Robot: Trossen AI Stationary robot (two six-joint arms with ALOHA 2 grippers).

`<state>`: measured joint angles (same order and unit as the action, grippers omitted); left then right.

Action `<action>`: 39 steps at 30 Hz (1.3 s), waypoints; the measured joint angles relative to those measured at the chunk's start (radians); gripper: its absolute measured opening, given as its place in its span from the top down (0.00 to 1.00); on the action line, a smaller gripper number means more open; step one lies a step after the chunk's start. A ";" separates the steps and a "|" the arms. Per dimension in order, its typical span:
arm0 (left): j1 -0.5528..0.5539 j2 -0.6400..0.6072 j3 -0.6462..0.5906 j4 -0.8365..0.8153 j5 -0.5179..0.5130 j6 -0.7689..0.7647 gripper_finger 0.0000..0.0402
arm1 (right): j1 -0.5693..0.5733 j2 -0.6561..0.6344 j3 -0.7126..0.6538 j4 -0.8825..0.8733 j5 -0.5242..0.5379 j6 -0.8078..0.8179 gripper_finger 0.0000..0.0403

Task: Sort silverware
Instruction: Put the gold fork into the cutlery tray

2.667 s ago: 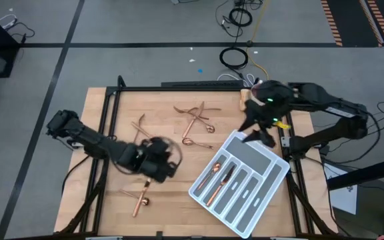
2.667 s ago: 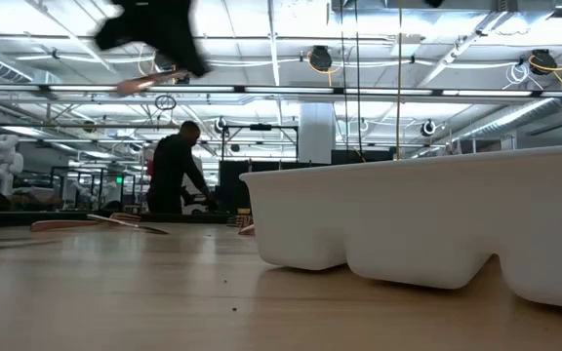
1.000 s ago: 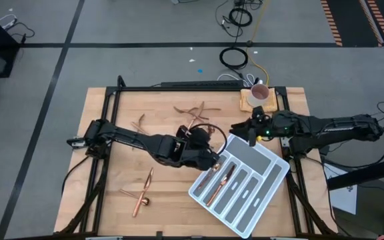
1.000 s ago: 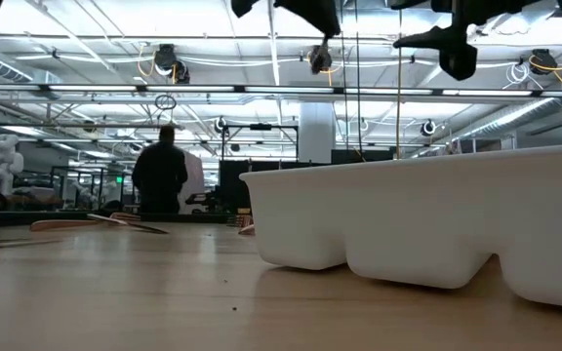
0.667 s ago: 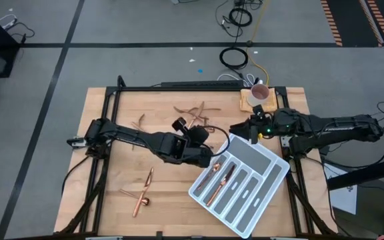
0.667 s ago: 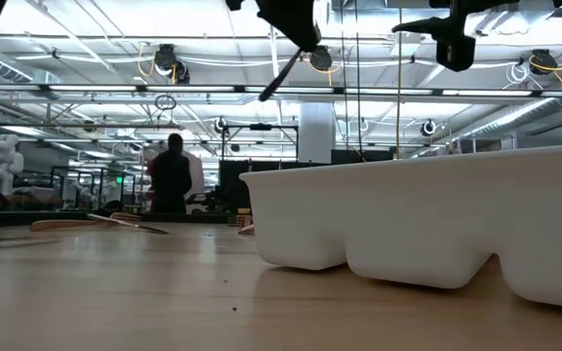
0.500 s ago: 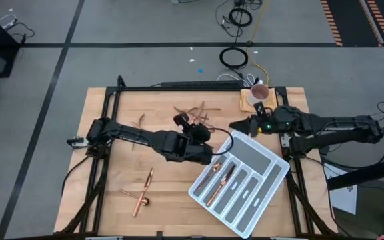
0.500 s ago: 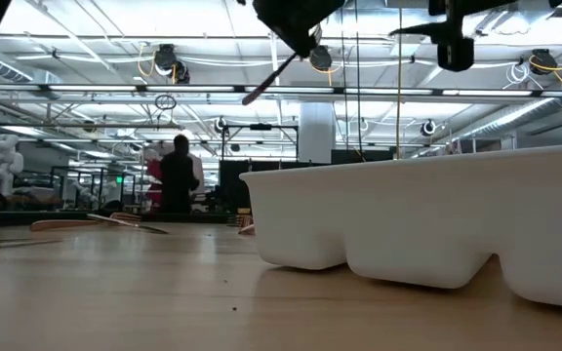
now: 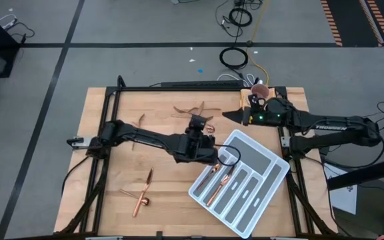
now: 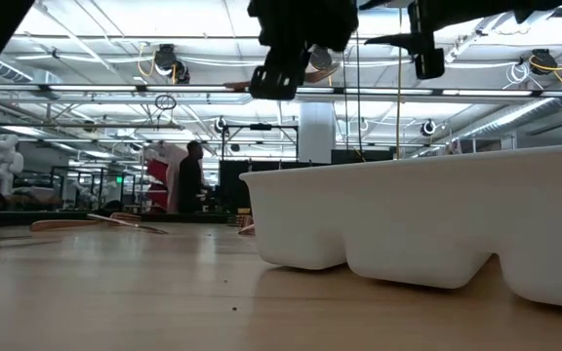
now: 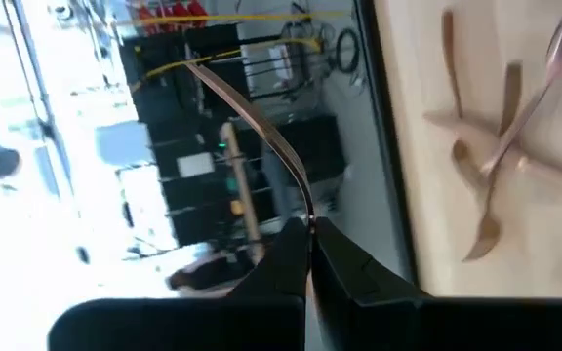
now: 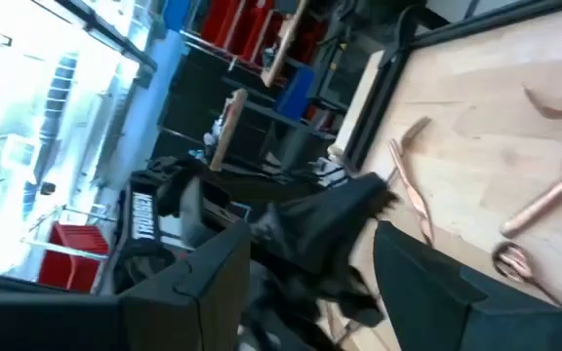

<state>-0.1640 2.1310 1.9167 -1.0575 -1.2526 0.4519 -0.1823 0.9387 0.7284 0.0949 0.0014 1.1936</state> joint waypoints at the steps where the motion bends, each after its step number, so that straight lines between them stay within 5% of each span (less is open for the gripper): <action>1: 0.003 0.007 0.000 0.000 -0.016 0.019 0.99 | -0.004 0.008 0.000 0.007 -0.004 0.005 0.50; 12: 0.054 0.011 -0.001 0.001 -0.083 0.104 0.99 | -0.024 0.146 0.000 0.052 -0.003 0.097 0.50; 20: 0.047 0.011 -0.001 0.002 -0.082 0.105 0.99 | -0.088 0.259 0.000 0.216 -0.109 0.105 0.50; 31: 0.047 0.011 -0.001 0.012 -0.055 0.054 0.99 | -0.145 0.286 0.000 0.223 -0.193 0.098 0.50; 39: 0.051 0.011 -0.001 0.064 -0.031 0.060 0.99 | -0.145 0.311 0.000 0.189 -0.213 0.079 0.62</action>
<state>-0.1135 2.1418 1.9156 -0.9932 -1.2839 0.5121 -0.3271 1.2495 0.7284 0.2839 -0.2116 1.2728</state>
